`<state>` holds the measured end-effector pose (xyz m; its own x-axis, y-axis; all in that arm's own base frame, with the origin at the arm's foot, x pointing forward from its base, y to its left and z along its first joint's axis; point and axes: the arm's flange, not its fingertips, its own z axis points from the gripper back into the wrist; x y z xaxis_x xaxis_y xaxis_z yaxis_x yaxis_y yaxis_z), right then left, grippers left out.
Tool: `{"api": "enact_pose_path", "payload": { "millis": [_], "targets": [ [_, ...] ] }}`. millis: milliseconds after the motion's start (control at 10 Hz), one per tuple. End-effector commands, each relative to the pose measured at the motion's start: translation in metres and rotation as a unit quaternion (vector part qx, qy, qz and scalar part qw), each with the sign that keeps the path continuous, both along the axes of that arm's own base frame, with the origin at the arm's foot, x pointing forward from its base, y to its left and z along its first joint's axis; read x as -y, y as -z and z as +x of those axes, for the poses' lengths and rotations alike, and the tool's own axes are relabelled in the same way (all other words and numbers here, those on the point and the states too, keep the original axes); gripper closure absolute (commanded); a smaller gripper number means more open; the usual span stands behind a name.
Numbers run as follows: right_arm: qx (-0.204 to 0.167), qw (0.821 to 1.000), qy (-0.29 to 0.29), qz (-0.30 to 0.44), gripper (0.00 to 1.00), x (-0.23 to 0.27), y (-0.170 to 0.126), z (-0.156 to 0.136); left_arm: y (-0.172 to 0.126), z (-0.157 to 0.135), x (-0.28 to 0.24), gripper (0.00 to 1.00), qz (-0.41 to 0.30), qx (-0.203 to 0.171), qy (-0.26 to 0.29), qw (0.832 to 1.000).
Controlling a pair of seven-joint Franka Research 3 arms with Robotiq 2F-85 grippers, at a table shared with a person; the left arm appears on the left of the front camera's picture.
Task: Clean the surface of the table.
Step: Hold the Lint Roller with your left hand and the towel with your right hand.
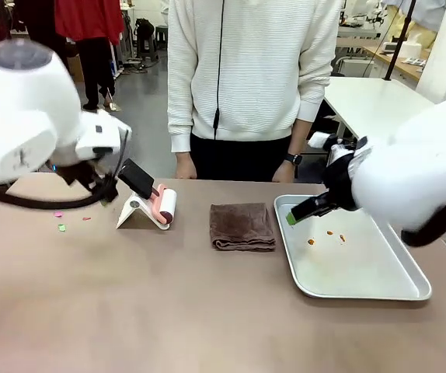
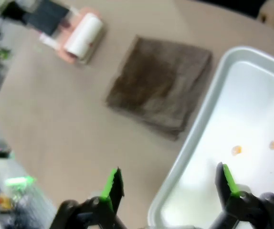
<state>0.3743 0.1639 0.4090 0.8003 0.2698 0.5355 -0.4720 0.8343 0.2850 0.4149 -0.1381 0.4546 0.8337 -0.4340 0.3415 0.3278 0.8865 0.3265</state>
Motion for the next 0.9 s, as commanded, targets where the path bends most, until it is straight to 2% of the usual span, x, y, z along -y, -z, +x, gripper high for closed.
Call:
{"api": "enact_pose_path", "payload": {
  "millis": [0,100,800],
  "targets": [
    [-0.032,0.992,0.043,0.115,0.00,0.068,0.009,-0.050,-0.033,0.002,0.044,0.00,-0.028,0.028,-0.190,0.981],
    [0.000,1.000,0.000,0.000,0.00,0.000,0.000,0.000,0.000,0.000,0.000,0.00,0.000,0.000,0.000,1.000],
    [0.000,1.000,0.000,0.000,0.00,0.000,0.000,0.000,0.000,0.000,0.000,0.00,0.000,0.000,0.000,1.000]
  ]
}}
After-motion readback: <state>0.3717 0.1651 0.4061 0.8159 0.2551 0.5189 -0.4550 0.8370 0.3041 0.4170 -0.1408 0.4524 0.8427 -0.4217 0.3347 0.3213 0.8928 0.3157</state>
